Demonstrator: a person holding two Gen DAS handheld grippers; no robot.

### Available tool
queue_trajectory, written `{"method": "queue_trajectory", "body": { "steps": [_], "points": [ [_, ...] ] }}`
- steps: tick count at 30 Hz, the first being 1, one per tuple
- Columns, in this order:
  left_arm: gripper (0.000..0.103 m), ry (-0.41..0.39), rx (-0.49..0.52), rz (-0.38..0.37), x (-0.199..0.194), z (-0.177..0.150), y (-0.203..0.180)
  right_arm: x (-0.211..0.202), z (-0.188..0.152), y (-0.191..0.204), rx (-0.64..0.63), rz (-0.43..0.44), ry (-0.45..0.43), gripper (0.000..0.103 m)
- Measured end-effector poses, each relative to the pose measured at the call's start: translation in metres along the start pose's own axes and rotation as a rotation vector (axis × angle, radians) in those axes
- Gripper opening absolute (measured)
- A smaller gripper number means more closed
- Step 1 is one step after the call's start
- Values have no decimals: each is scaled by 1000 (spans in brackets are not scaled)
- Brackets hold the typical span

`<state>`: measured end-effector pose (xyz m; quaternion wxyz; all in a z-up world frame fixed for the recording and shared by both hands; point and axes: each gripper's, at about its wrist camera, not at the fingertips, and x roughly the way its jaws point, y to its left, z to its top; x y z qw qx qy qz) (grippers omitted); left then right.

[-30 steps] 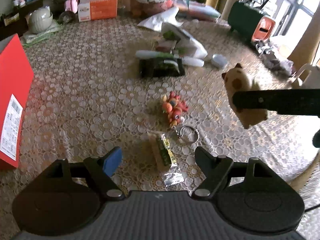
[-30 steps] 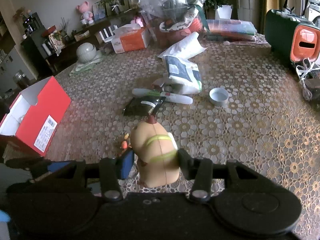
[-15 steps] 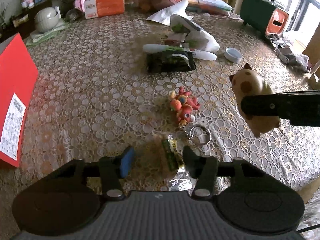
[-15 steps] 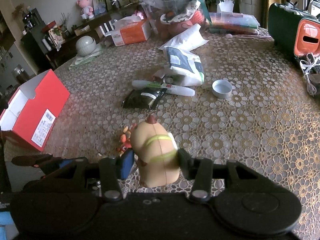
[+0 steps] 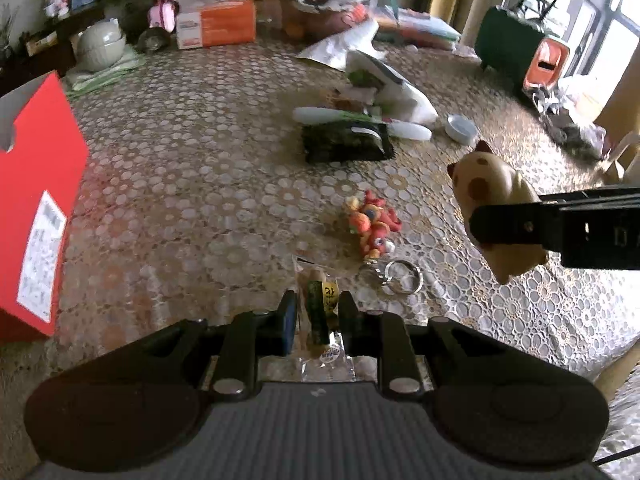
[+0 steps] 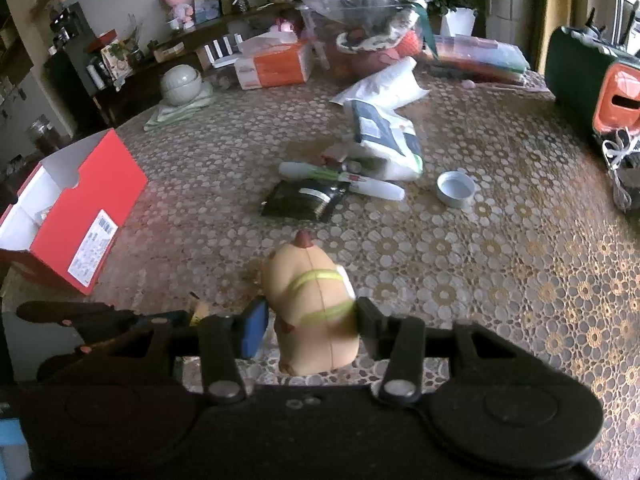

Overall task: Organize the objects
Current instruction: 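Carry the snack packet with the left tool into the box while the right tool carries the plush toy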

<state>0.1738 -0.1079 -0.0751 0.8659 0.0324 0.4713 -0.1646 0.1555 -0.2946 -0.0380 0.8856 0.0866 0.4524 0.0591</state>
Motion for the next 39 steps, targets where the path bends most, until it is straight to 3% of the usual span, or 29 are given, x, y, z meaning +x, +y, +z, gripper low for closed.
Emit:
{"method": "queue_trajectory", "body": {
  "steps": [11, 25, 39],
  "points": [
    [21, -52, -68, -35, -50, -8, 54, -14, 7, 49, -76, 14, -11, 48],
    [21, -118, -120, 13, -121, -7, 130, -25, 24, 154, -219, 110, -17, 48],
    [21, -178, -205, 82, -162, 3, 218, -5, 50, 244, -338, 168, -31, 48]
  ]
}}
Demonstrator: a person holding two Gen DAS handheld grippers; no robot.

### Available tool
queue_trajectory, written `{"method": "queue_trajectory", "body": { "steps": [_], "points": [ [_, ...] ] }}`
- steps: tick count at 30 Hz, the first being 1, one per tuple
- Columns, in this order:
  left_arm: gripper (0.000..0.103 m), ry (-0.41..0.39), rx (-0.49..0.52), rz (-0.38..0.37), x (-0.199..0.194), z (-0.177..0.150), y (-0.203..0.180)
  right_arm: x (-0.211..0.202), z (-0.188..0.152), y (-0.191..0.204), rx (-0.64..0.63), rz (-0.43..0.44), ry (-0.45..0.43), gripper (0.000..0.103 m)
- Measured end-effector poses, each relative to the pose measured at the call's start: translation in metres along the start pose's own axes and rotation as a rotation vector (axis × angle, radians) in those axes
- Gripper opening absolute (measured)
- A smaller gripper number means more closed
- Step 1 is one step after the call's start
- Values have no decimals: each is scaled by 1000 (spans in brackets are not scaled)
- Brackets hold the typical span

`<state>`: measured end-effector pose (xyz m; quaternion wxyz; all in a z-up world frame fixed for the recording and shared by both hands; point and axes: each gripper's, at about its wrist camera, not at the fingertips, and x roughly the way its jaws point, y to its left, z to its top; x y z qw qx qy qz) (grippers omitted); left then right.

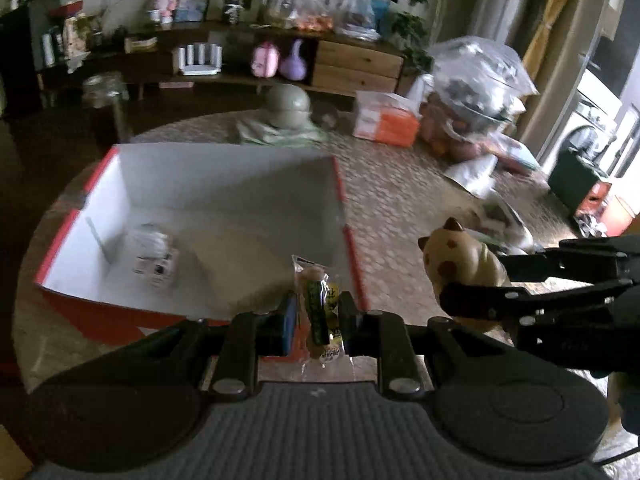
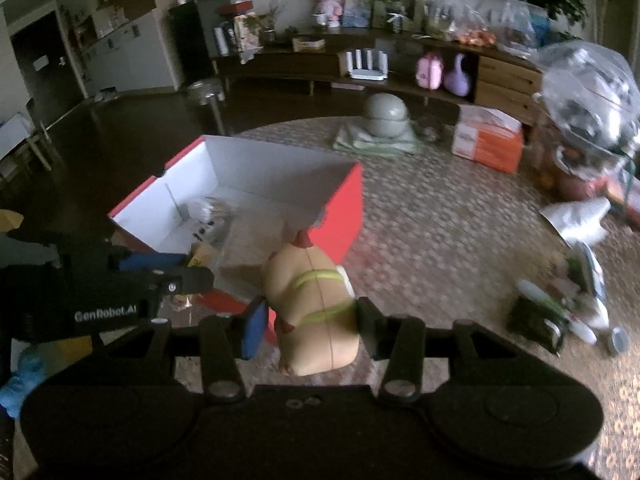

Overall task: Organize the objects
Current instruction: 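Carry the snack packet with the left tool into the box while the right tool carries the plush toy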

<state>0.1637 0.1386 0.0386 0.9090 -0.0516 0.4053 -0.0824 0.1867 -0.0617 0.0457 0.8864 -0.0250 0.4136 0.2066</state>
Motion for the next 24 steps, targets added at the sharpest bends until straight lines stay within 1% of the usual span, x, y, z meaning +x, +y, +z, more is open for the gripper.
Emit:
{"method": "queue_trajectory", "body": {
  "steps": [7, 11, 14, 17, 20, 24],
  "points": [
    [21, -18, -22, 72, -4, 12, 42, 31, 25, 27, -36, -10, 1, 48],
    [21, -11, -7, 119, 3, 14, 63, 49, 39, 41, -60, -21, -4, 48],
    [21, 2, -18, 142, 12, 18, 78, 64, 48, 49, -66, -19, -3, 48],
    [21, 9, -25, 160, 21, 20, 88, 79, 57, 57, -84, -35, 3, 48],
    [21, 0, -4, 187, 29, 22, 94, 94, 63, 61, -96, -46, 15, 48],
    [21, 15, -6, 199, 41, 27, 102, 117, 69, 65, -97, -49, 51, 48]
  ]
}}
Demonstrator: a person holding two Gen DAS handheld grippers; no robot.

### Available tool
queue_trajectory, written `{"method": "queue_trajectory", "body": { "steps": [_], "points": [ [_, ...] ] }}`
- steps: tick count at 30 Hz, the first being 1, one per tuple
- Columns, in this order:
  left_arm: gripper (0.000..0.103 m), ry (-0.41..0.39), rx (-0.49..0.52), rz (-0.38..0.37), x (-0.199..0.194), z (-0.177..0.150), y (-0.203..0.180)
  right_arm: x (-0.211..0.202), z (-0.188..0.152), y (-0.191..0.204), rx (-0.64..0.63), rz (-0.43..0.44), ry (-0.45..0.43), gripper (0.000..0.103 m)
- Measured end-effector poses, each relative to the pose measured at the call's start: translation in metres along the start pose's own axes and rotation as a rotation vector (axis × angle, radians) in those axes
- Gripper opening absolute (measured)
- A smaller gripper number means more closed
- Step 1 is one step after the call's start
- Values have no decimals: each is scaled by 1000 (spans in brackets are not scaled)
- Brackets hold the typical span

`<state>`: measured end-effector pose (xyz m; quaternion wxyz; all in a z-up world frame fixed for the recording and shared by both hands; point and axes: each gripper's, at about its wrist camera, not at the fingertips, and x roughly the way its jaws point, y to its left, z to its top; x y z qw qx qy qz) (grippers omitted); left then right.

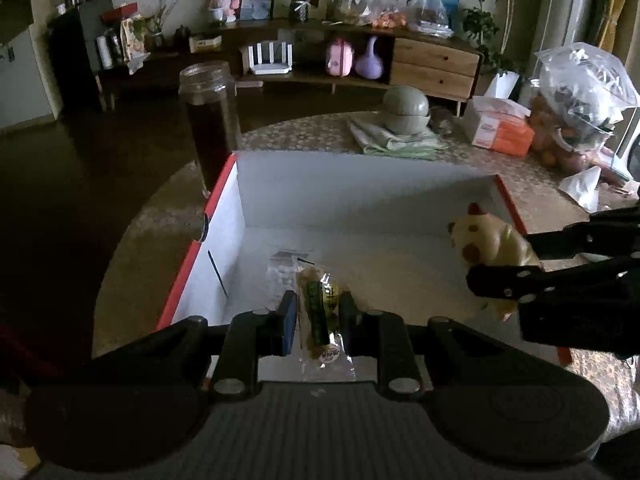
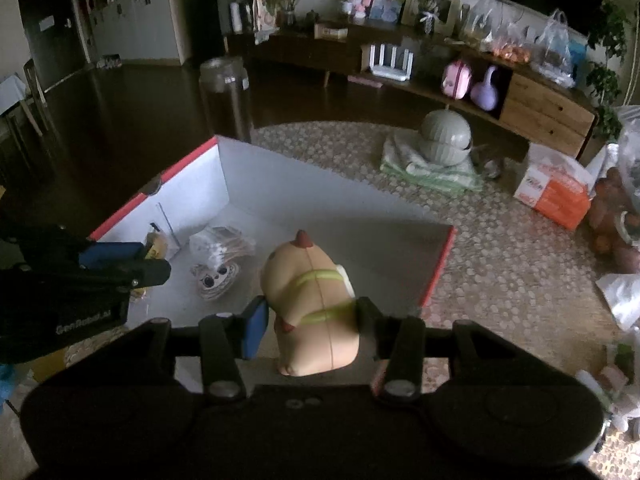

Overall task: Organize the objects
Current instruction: 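Carry the snack packet with the left tool into the box while the right tool carries the plush toy, then open both tools to drop the snack packet and plush toy into the box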

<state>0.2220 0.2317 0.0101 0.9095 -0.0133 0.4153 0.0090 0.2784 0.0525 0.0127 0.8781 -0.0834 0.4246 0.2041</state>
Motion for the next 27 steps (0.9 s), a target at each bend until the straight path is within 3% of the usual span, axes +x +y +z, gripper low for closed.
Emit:
{"method": "queue_trajectory", "body": {
  "steps": [14, 27],
  "points": [
    [21, 119, 65, 88, 57, 14, 12, 55, 7, 13, -26, -22, 67, 48],
    [21, 224, 72, 91, 84, 2, 14, 69, 1, 17, -53, -22, 109, 48]
  ]
}}
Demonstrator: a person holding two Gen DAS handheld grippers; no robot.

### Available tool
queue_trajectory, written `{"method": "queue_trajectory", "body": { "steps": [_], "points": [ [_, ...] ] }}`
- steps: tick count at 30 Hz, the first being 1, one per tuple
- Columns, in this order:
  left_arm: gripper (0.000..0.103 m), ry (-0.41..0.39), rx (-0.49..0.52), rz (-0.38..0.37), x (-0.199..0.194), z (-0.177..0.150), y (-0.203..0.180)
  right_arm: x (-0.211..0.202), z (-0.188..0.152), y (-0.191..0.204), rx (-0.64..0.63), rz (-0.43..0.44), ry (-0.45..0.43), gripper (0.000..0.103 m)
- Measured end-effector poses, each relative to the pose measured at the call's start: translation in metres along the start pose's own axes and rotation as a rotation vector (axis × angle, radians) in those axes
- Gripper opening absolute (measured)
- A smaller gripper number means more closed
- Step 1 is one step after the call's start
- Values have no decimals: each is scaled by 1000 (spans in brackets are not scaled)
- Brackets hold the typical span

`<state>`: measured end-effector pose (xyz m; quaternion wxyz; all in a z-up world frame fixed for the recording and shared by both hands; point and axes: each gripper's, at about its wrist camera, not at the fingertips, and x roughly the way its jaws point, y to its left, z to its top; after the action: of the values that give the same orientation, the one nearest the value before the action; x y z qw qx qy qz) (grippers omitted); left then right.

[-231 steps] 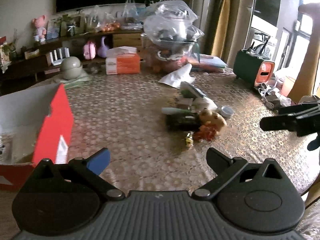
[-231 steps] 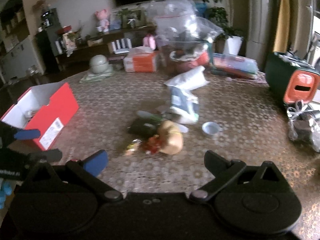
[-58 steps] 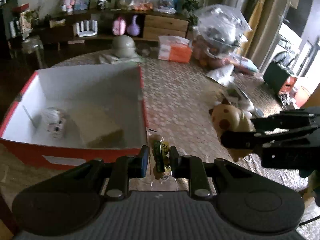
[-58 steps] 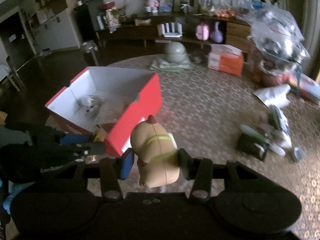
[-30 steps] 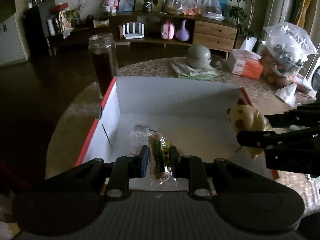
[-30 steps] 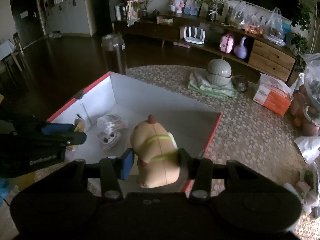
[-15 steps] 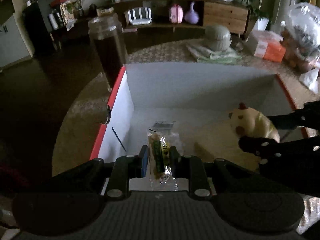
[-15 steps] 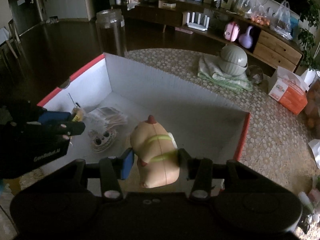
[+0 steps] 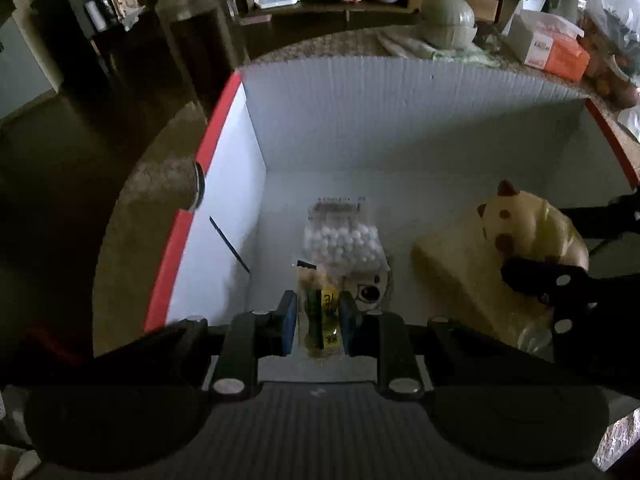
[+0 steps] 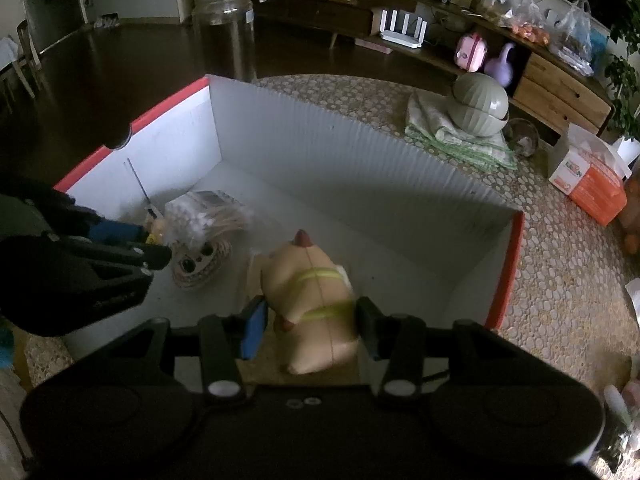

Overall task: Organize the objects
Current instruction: 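Open both tools to drop the snack packet and plush toy into the box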

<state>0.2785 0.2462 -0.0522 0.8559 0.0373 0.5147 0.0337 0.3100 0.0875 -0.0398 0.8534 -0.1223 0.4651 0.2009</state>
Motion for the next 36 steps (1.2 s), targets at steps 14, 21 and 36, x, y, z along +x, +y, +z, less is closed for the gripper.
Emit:
{"method": "queue_trajectory", "body": {
  "steps": [14, 21, 36],
  "points": [
    [35, -4, -48, 39, -11, -7, -2, -23, -6, -7, 6, 36, -22, 55],
    [68, -57, -51, 18, -35, -8, -9, -49, -12, -13, 11, 56, -64, 72],
    [68, -135, -87, -36, -90, -18, -33, -121, -49, -52, 54, 150, -145, 101]
  ]
}}
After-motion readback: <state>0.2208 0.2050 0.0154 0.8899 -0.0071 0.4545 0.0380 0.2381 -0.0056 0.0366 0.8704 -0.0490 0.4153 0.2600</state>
